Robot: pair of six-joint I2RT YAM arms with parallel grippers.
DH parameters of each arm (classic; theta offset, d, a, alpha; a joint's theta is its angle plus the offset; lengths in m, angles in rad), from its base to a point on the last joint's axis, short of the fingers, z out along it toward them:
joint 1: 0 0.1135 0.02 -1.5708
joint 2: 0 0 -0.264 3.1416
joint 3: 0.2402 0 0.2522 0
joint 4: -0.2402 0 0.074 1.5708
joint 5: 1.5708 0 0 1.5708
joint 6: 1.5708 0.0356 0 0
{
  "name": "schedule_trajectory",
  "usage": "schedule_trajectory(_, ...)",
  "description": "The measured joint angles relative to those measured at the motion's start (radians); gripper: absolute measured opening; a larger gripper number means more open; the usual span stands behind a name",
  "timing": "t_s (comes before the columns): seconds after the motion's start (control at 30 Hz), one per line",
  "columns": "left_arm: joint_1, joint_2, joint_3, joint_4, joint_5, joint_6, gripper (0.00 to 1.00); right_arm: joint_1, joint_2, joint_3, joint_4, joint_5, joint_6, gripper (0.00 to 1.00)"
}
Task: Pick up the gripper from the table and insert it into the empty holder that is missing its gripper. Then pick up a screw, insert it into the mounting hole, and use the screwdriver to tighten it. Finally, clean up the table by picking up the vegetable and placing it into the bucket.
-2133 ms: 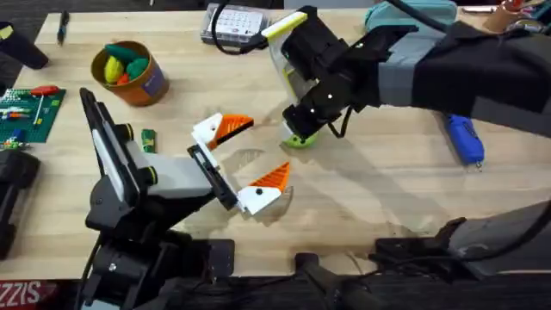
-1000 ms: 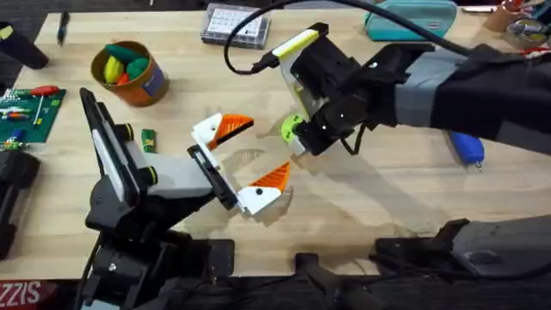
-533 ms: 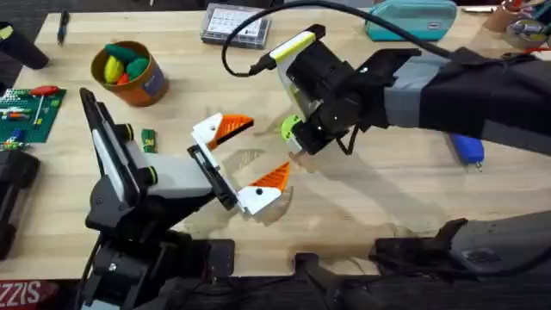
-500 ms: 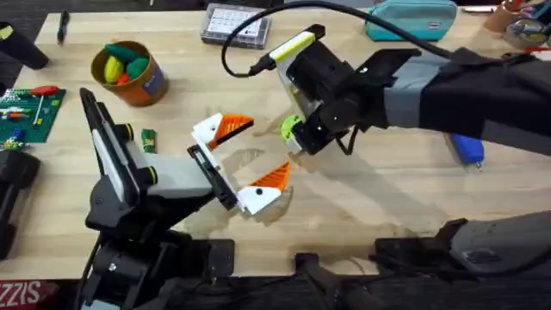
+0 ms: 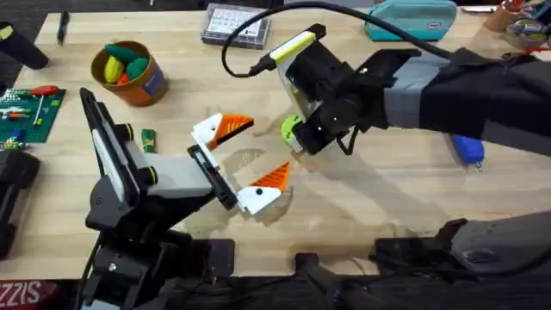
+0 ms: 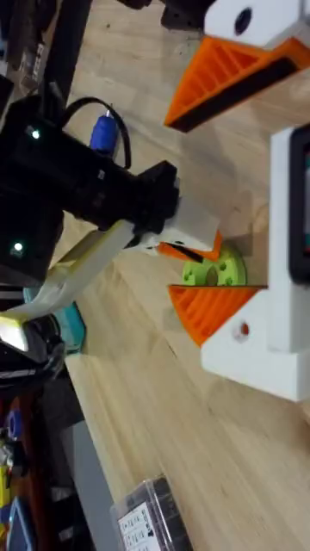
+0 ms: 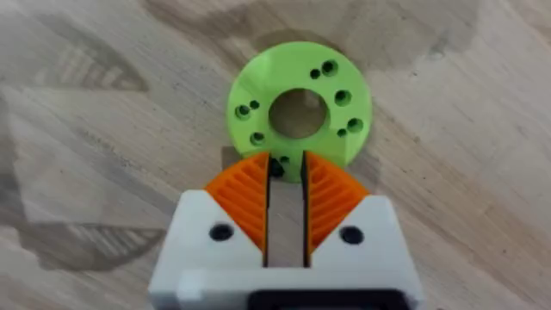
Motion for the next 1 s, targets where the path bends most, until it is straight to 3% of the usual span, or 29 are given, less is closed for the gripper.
schedule_trajectory(0.13,0.0,0.0,0.0,0.0,0.0,0.0,0.984,0.002,-0.003,0.001,-0.001,-0.008,0.002,0.011)
schedule_trajectory(0.63,0.0,0.0,0.0,0.0,0.0,0.0,0.984,0.004,-0.004,0.019,-0.031,-0.008,0.001,0.005)
schedule_trajectory(1.0,0.0,0.0,0.0,0.0,0.0,0.0,0.984,0.003,-0.045,0.251,-0.201,-0.007,-0.024,0.005)
